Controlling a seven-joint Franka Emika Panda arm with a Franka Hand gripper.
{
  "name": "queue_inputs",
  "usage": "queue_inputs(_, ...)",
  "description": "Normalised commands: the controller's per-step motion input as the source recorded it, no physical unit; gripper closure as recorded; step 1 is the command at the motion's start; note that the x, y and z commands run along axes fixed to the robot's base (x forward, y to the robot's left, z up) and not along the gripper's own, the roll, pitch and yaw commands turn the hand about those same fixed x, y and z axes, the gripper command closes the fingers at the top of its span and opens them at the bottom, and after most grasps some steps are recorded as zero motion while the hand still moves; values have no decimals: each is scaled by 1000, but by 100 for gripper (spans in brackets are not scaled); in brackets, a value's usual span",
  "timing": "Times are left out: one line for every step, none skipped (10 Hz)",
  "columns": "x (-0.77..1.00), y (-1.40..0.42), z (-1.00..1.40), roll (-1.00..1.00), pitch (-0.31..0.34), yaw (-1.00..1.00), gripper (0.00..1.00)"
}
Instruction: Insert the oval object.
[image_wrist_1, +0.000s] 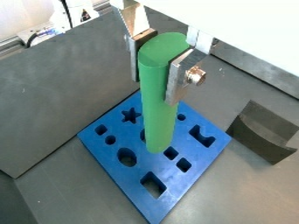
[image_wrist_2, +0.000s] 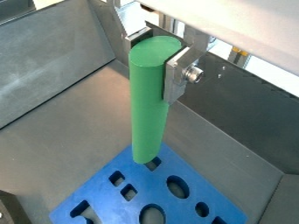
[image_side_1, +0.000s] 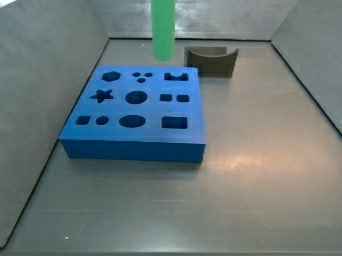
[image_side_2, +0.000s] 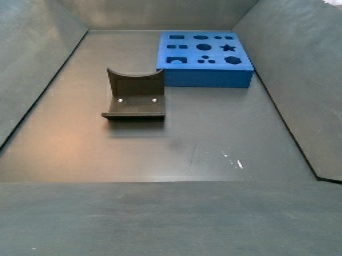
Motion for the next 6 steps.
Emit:
queue_inputs(-17, 0, 0, 0, 0, 0, 100)
queue_inputs(-203, 0, -34, 0, 0, -463, 100)
queue_inputs(-306, -26, -109, 0, -27, -786, 100)
queue_inputs(-306, -11, -160, -13, -27, -786, 100)
queue_inputs(-317, 0, -294, -120, -17, -763, 100)
queue_inputs(-274, 0, -269, -229, -50, -743, 100)
